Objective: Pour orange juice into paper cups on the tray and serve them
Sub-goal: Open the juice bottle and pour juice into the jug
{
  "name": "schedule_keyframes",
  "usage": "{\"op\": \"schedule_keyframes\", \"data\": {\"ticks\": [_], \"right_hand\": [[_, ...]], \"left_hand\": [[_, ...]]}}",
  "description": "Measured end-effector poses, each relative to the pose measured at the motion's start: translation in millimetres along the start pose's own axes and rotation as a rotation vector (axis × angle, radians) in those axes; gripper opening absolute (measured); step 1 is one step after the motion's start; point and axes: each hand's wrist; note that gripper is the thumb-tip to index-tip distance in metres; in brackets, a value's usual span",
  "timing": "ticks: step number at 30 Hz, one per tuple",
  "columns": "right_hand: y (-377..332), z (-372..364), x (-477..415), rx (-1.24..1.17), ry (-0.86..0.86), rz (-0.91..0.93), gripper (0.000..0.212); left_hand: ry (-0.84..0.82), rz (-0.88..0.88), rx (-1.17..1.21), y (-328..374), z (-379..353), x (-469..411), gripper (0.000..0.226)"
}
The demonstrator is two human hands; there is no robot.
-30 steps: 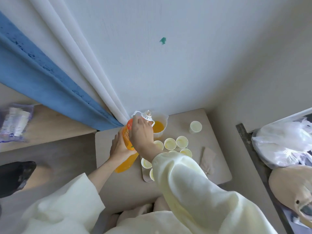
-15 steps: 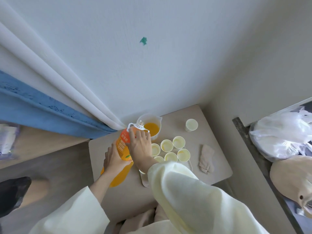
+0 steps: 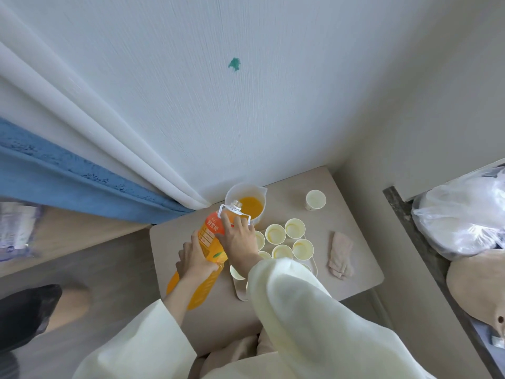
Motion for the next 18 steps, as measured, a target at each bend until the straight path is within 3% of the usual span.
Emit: {"op": "schedule_keyframes", "data": {"ticks": [18], "right_hand": [[6.9,0.9,-6.7,-0.126,-0.152,-0.105,0.058]], "left_hand": [[-0.068,0.05,-0.148,7.3,3.2,1.7,0.109]]}}
Point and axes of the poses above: each hand's wrist, its own x-axis away from the middle knuckle, its own z-axis out of the back of the hand, y = z × x, and after that the axes turned 8 degrees about y, right-handed
